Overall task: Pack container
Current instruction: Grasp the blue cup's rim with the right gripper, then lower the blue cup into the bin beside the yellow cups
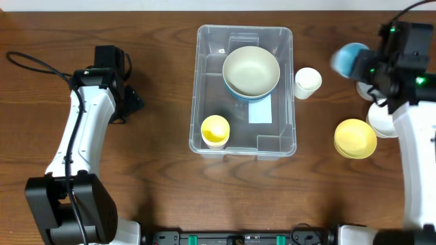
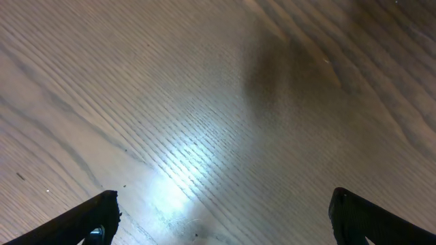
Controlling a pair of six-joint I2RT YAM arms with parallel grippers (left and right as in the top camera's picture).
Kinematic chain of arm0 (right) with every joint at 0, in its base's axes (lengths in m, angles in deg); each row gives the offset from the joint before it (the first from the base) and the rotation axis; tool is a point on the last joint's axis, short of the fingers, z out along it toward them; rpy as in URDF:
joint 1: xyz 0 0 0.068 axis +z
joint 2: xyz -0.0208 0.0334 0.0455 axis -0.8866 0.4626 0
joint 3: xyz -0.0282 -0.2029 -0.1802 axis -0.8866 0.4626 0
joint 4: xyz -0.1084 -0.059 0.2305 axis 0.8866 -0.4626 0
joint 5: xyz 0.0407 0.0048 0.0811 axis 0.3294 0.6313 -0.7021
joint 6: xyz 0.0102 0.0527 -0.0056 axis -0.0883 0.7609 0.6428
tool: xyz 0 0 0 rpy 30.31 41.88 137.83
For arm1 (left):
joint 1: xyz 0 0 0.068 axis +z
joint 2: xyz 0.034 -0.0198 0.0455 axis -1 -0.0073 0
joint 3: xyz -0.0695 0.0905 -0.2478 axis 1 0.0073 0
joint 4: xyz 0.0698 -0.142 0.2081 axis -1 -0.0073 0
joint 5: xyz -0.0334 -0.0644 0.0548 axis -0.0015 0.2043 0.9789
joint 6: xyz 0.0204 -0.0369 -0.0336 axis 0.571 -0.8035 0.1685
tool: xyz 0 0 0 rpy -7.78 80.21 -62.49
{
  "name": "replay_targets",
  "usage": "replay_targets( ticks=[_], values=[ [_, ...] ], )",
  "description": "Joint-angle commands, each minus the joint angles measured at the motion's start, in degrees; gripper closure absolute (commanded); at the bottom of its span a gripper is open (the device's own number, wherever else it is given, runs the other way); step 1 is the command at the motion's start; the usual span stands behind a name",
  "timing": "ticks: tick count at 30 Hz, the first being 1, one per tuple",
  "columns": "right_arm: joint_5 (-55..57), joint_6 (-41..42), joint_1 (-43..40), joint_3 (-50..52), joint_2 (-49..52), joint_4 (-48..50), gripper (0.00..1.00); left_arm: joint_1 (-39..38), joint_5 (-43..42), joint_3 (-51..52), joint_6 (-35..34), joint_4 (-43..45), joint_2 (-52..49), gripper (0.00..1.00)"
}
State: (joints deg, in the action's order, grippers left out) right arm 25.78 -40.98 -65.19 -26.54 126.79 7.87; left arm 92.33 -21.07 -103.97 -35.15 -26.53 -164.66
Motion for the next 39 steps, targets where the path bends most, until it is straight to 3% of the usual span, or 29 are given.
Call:
replay_targets(
  ticks=[1, 9, 15, 37, 39],
  values=[
    [-5.6, -1.7, 7.3, -0.7, -1.6, -1.1, 0.99, 0.1, 0.9, 0.1, 0.2, -0.2, 0.2, 0.02],
    [-1.4, -1.3, 27.4, -0.7, 1.5, 1.0, 0.99, 0.1, 0.9, 0.1, 0.2, -0.2, 0.2, 0.02],
    [6.4, -1.3, 36.5, -0.7, 7.3, 4.1, 0.99, 0.1, 0.9, 0.1, 0.2, -0.2, 0.2, 0.02],
    [1.6, -1.3, 40.0, -0.7, 23.0, 8.2, 0.99, 0.1, 0.9, 0.1, 0.2, -0.2, 0.2, 0.02],
    [1.6, -1.3, 40.1, -0.7, 23.2, 8.2, 0.93, 0.1, 0.9, 0.1, 0.2, -0.2, 0.2, 0.02]
  ],
)
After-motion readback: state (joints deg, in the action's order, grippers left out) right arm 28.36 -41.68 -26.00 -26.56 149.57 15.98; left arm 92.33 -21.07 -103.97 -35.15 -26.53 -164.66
